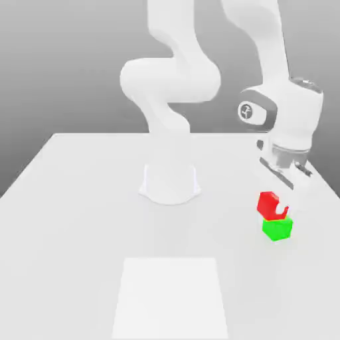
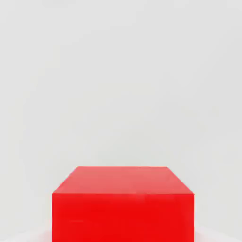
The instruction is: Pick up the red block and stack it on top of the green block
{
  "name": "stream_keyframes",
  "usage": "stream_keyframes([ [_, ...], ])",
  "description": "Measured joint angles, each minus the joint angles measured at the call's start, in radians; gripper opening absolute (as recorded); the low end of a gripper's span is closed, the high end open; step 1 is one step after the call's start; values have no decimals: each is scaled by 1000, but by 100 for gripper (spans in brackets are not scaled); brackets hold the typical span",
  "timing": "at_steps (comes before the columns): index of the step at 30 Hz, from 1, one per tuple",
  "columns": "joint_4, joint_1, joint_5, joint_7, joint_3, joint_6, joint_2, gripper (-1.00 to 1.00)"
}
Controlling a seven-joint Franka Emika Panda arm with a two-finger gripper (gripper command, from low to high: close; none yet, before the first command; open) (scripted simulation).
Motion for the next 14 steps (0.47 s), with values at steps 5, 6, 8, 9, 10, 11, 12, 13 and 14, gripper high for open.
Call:
stream_keyframes([
  [5,0,0,0,0,0,2,0,100],
  [6,0,0,0,0,0,2,0,100],
  [8,0,0,0,0,0,2,0,100],
  [9,0,0,0,0,0,2,0,100],
  [10,0,0,0,0,0,2,0,100],
  [11,0,0,0,0,0,2,0,100],
  [12,0,0,0,0,0,2,0,100],
  [13,0,0,0,0,0,2,0,100],
  [14,0,0,0,0,0,2,0,100],
])
